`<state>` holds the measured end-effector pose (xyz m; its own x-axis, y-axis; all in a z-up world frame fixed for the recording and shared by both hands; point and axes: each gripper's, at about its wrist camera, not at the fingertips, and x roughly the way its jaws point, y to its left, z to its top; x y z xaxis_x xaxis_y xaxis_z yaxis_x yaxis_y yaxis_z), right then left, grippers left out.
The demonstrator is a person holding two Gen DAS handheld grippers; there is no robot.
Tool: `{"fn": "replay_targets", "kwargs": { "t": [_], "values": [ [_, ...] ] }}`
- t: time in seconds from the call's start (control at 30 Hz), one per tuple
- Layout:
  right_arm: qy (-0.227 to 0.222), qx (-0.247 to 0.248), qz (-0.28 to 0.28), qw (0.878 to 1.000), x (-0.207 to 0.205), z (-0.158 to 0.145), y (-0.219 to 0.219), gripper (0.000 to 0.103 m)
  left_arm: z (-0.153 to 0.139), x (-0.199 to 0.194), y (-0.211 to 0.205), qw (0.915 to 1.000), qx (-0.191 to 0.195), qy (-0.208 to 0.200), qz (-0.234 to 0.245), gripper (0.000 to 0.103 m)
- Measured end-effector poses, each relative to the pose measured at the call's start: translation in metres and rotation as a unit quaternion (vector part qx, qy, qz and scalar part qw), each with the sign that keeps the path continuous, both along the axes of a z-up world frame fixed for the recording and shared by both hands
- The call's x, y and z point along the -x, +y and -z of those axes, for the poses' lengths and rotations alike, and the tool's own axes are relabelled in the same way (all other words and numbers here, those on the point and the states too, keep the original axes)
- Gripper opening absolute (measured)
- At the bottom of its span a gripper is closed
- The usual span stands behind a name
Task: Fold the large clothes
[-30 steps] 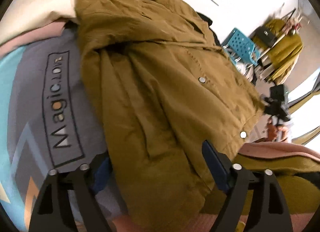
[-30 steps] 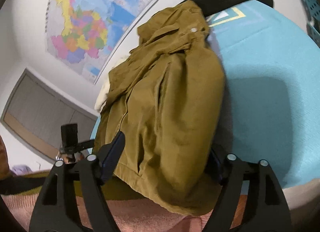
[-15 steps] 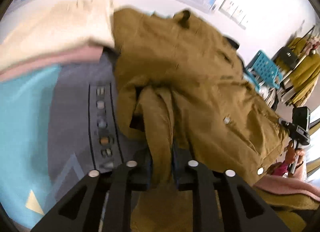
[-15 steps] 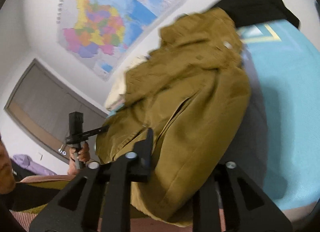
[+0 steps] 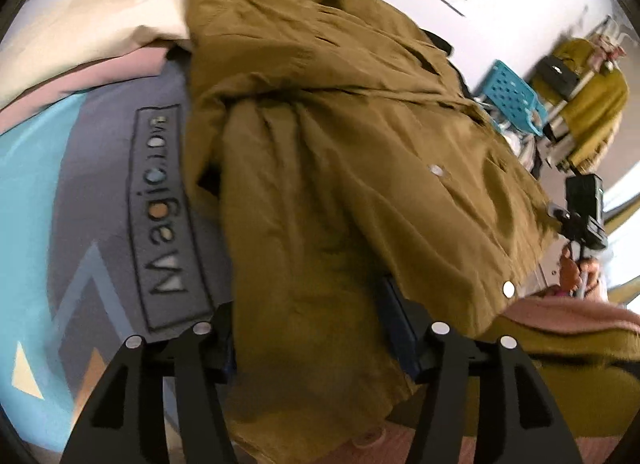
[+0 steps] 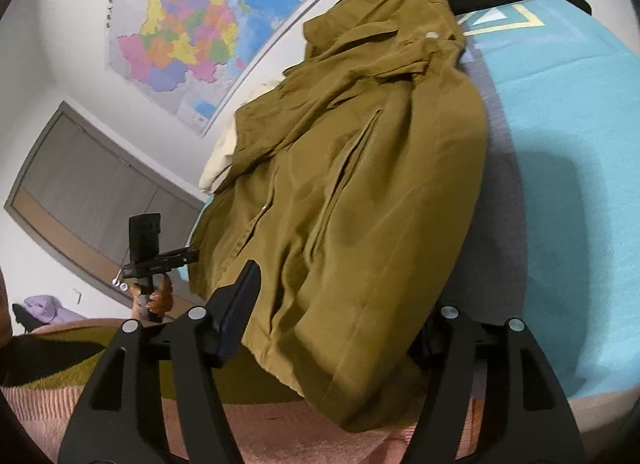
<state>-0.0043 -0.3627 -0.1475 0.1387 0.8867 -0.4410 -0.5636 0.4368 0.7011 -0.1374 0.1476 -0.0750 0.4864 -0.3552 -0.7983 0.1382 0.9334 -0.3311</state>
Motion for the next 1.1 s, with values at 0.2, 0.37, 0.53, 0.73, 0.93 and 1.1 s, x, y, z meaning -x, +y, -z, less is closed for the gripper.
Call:
{"fn": "replay_targets", "kwargs": {
  "t": [0.2,0.37,0.53,0.73,0.93,1.1],
  "values": [
    [-0.003,-0.039,-0.014,0.999,0.011,-0.011,0.008,0.009,-0.012,0.0,-0.013,0.999,-0.013,-0.032,-0.03,0.007],
    [-0.079,-0.082,-0.031,0.993,0.044,-0.072,0.008,0.007,-0.056,0.013,0.016,0.9939,0.027,-0.082,-0.069,0.006],
    [-0.107,-0.073,-0.066,0.989,0.065,-0.094,0.017,0.006,-0.075,0.03,0.035,0.9913,0.027,-0.103,-0.078,0.006],
    [-0.048,-0.048,-0.072,0.995,0.051,-0.057,0.022,0.007,-0.033,0.021,0.032,0.9984,0.034,-0.033,-0.031,0.009],
    [-0.034,-0.049,-0.064,0.996,0.053,-0.048,0.012,0.011,-0.011,0.02,0.021,0.9997,0.026,0.0,0.002,0.034],
    [-0.042,-0.049,-0.057,0.996,0.055,-0.05,0.012,0.009,-0.004,0.021,0.02,0.9998,0.021,0.004,-0.005,0.013]
  ]
}}
